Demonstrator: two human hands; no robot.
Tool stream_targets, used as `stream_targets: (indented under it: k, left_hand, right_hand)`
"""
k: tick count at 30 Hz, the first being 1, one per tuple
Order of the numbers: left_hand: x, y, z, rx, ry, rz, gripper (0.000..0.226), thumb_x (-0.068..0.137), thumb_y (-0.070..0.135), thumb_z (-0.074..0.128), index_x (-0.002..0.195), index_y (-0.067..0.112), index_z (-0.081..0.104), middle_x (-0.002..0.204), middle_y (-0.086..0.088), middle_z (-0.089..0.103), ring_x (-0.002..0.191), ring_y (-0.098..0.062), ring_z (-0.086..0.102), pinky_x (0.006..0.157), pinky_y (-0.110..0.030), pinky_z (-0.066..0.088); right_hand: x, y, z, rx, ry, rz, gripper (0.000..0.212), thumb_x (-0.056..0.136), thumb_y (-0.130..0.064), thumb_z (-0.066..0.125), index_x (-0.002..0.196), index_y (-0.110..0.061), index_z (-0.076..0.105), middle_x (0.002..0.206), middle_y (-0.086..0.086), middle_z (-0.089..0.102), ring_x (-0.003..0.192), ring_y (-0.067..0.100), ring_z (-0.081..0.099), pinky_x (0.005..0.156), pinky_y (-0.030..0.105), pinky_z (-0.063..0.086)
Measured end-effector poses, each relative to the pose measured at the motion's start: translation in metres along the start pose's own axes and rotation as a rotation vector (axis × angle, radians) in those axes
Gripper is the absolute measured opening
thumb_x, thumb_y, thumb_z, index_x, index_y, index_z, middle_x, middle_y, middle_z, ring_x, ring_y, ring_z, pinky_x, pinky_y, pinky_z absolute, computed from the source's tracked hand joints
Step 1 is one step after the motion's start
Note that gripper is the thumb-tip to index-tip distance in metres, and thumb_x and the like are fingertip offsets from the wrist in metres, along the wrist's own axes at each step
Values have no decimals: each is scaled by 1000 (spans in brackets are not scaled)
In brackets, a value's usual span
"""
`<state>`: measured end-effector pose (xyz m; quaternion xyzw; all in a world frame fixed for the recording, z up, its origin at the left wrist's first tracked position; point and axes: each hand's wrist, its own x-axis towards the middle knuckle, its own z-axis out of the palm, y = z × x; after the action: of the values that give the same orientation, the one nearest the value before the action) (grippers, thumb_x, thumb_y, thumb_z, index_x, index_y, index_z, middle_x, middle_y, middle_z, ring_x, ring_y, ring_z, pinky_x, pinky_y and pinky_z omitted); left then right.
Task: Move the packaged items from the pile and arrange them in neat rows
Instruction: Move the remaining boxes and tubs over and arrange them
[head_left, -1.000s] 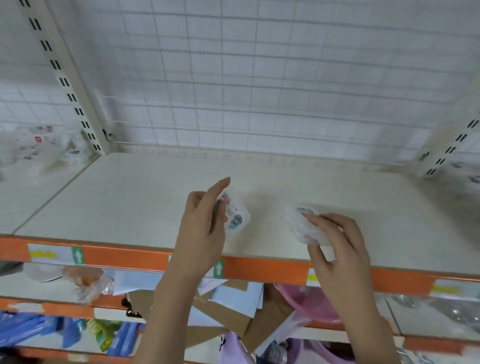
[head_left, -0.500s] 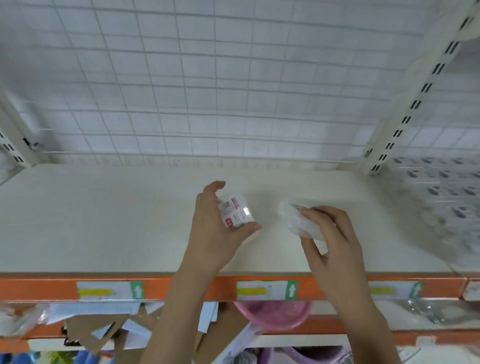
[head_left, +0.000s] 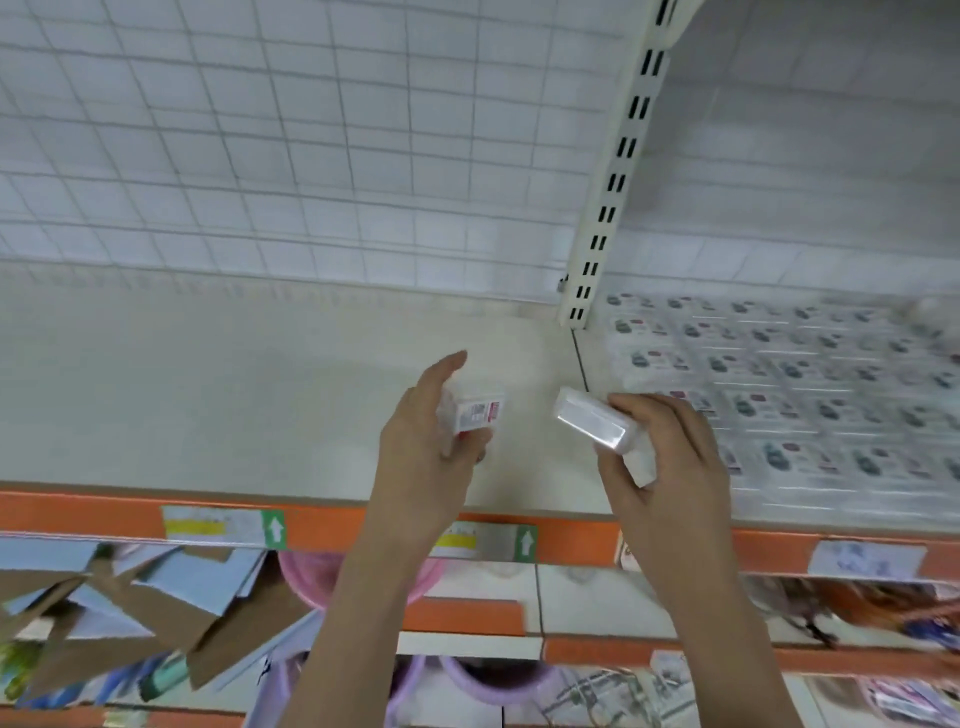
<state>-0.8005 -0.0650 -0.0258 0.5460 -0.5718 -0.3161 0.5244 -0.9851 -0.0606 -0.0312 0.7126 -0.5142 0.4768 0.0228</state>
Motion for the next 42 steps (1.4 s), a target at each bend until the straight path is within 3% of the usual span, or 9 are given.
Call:
stream_targets:
  k: [7, 12, 16, 18, 22, 27, 31, 34, 42]
  left_hand:
    - [12, 9, 23, 8, 109, 78, 45, 85, -2, 58, 114, 26, 38, 98, 13, 55, 70, -3, 61, 58, -16, 50]
    - [20, 19, 45, 141, 69, 160, 47, 90, 4, 49, 117, 42, 47, 99, 12, 47, 74, 6, 53, 71, -3, 36]
    - [24, 32, 73, 133, 22, 105, 42, 92, 13, 45, 108, 51, 50, 97, 8, 44, 65, -12, 57, 72, -13, 43]
    - [25, 42, 92, 180, 14, 106, 34, 87, 24, 54, 113, 45, 48, 94, 7, 44, 66, -8, 56, 69, -15, 45]
    - [26, 60, 142, 255, -56, 77, 82, 66, 40, 77, 133, 40, 29, 110, 12, 40, 87, 11, 46, 68, 0, 37]
    - [11, 85, 233, 206, -97, 66, 80, 68, 30, 77, 130, 28, 27, 103, 11, 58, 89, -11, 61, 74, -37, 54]
    - [-2, 103, 303, 328, -125, 137, 68, 67, 30, 76, 125, 18, 41, 101, 2, 61, 93, -19, 58, 75, -38, 51]
    - [-8, 109, 340, 508, -53, 297, 70, 63, 47, 61, 122, 11, 52, 111, -8, 54, 99, -26, 53, 85, -38, 46]
    - [-13, 110, 379, 701, -83, 288, 70, 72, 47, 51, 131, 8, 48, 122, -10, 56, 109, -34, 53, 93, -48, 42]
  right_hand:
    - [13, 20, -12, 53, 61, 3, 41, 72, -8, 64, 109, -19, 52, 105, -10, 47, 94, 12, 50, 79, 44, 50]
    - [21, 33, -24, 55, 66, -39, 39, 76, -11, 60, 109, -26, 49, 107, -12, 46, 95, 8, 50, 80, 35, 49]
    - [28, 55, -41, 30, 84, -58, 41, 77, -11, 57, 113, -30, 50, 109, -11, 46, 97, 5, 49, 81, 35, 48]
    - [32, 72, -54, 24, 84, -58, 45, 76, -8, 59, 114, -30, 50, 111, -11, 46, 100, 6, 50, 83, 37, 49]
    - [34, 116, -91, -13, 99, -52, 39, 79, -12, 55, 115, -27, 49, 113, -10, 49, 104, 14, 51, 84, 42, 48]
    - [29, 190, -152, -55, 74, -41, 40, 79, -10, 57, 116, -23, 52, 112, 2, 57, 104, 22, 53, 85, 47, 46]
    - [22, 250, -201, -73, 51, -8, 41, 77, -9, 57, 116, -23, 53, 110, 5, 59, 102, 25, 55, 83, 48, 46]
    - [18, 290, -226, -107, 49, 13, 42, 76, -7, 55, 115, -21, 57, 109, 6, 58, 99, 27, 56, 81, 49, 46]
    - [13, 353, -238, -141, -20, 65, 50, 68, 14, 65, 112, -8, 62, 107, 12, 63, 103, 27, 53, 88, 46, 47]
